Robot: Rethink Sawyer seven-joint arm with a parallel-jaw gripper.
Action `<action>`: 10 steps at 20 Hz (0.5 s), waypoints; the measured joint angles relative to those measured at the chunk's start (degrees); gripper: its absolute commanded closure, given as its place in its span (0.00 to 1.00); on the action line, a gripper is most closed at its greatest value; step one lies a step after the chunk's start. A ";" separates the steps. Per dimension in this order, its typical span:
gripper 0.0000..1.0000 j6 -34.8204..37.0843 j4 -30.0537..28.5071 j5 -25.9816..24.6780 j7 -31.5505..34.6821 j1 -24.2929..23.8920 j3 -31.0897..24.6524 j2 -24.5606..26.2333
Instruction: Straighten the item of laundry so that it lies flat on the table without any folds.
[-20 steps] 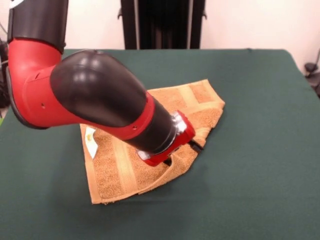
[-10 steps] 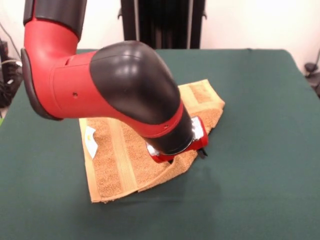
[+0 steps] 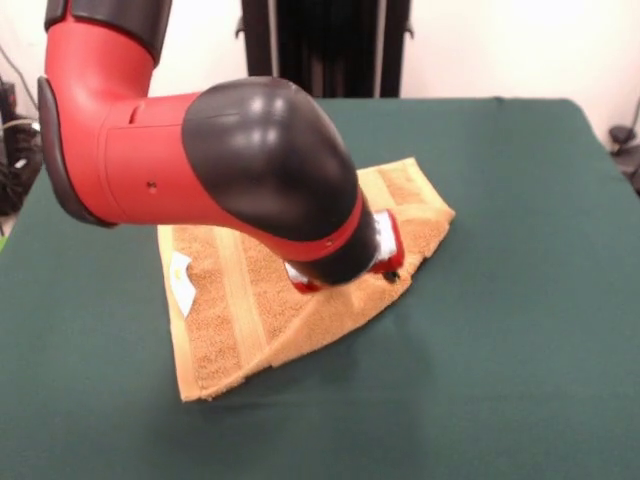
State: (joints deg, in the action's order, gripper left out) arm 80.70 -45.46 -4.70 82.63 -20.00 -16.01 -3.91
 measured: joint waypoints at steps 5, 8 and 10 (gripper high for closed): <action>0.00 7.72 -0.01 2.64 0.01 -0.25 0.57 0.39; 0.00 11.96 -0.02 7.69 0.17 -0.29 0.57 0.80; 0.00 12.39 -0.02 9.76 0.38 -0.29 0.55 0.87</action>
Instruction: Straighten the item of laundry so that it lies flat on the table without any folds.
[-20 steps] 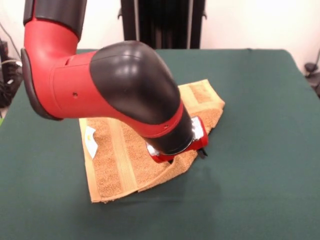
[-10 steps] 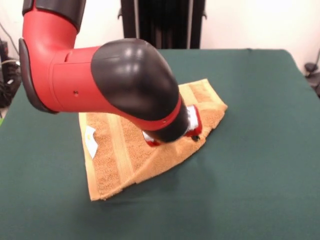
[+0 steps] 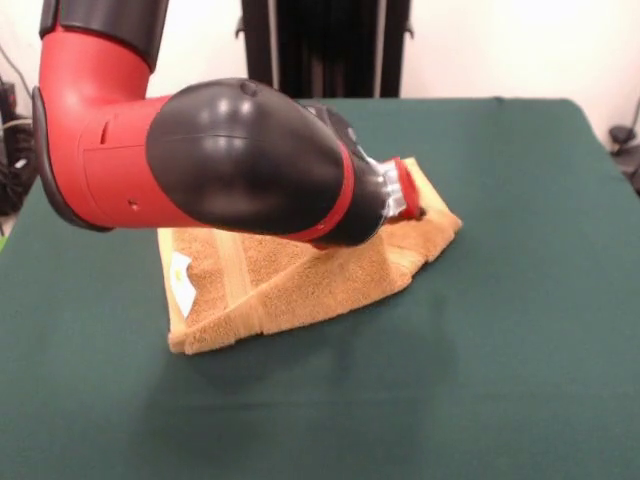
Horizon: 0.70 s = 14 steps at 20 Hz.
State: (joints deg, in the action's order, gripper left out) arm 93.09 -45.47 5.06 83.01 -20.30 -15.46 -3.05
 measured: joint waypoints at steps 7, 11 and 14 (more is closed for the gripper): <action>0.00 -1.30 -0.03 11.49 0.44 0.02 -0.80 0.73; 0.00 -1.38 -0.65 17.37 0.44 0.03 -1.60 1.27; 0.00 -1.66 -1.58 20.70 0.44 0.05 -2.11 1.38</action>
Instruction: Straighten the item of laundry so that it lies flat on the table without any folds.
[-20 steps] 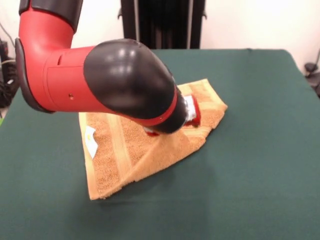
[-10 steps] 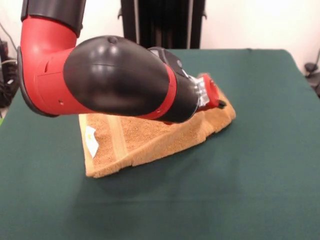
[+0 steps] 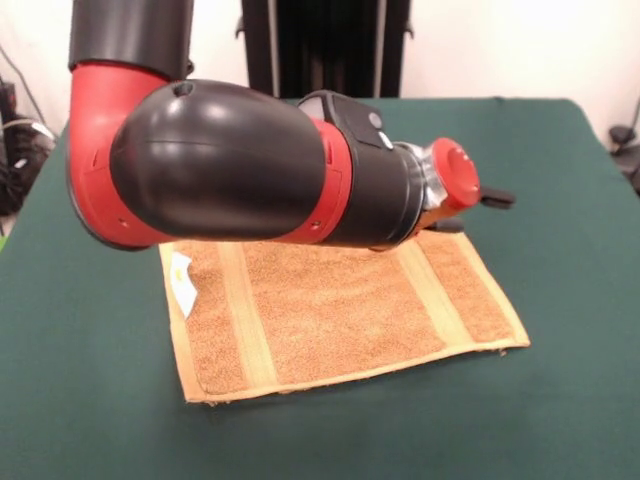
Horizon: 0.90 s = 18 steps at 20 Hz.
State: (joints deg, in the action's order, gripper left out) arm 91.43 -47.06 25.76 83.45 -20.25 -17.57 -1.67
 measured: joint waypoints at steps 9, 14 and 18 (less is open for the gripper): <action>0.00 -3.53 -3.64 4.52 0.00 0.14 0.12 0.43; 0.00 -3.56 -3.31 0.07 0.00 0.70 1.39 0.78; 0.00 -4.46 -2.95 -10.35 0.00 2.47 5.47 0.47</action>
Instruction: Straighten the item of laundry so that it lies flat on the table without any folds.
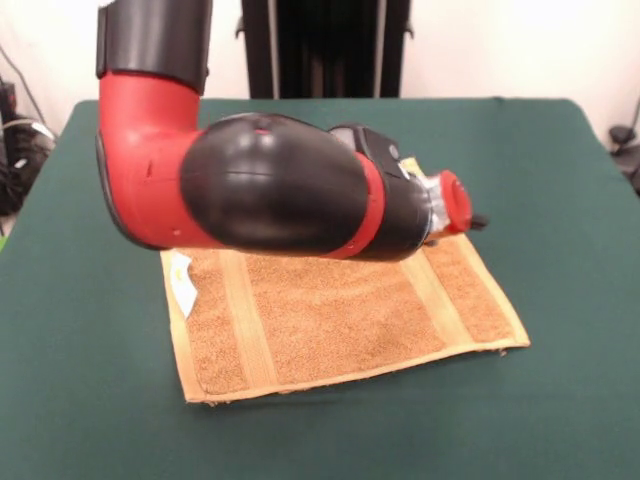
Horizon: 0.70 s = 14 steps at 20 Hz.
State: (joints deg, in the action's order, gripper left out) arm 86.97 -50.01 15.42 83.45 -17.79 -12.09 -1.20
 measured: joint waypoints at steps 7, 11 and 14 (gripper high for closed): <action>0.00 -8.47 -7.59 -15.66 0.00 4.87 8.37 -8.49; 0.00 -18.31 -15.18 -20.13 0.00 6.84 10.88 -17.54; 0.00 -26.63 -19.98 -20.38 0.00 6.74 11.32 -22.85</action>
State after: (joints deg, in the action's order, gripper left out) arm 60.34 -69.99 -4.96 83.45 -11.05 -0.77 -24.05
